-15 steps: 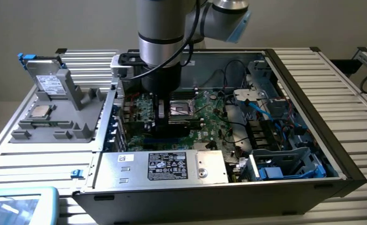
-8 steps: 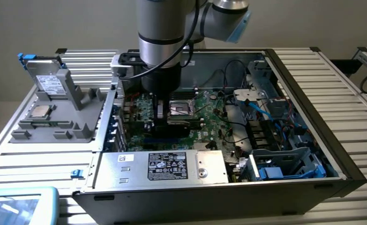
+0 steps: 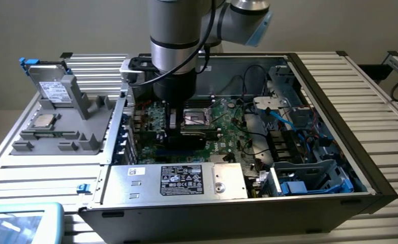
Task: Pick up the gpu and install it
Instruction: 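Insert the gpu into the slot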
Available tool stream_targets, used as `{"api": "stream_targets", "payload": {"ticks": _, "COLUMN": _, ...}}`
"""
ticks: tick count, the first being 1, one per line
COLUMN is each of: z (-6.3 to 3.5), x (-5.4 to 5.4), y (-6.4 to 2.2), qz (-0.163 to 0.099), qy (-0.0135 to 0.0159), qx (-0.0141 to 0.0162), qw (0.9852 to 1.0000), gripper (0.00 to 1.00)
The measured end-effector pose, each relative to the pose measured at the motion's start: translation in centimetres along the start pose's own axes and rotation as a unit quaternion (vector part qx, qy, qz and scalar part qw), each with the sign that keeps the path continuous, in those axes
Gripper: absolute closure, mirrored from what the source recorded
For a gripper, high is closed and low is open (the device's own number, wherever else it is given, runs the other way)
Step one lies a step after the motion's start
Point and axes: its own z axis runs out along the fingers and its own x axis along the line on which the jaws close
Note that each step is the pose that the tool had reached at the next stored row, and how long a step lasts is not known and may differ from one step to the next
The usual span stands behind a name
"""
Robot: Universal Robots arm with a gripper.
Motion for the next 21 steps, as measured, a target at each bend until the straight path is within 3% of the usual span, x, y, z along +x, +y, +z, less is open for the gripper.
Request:
{"api": "stream_targets", "payload": {"ticks": 19, "z": 0.59, "x": -0.01, "y": 0.2, "qz": 0.0, "qy": 0.0002, "qx": -0.0001, "qw": 1.0, "gripper": 0.73}}
{"api": "stream_targets", "payload": {"ticks": 21, "z": 0.55, "x": -0.01, "y": 0.22, "qz": 0.0, "qy": 0.0, "qx": -0.0012, "qw": 1.0, "gripper": 0.73}}
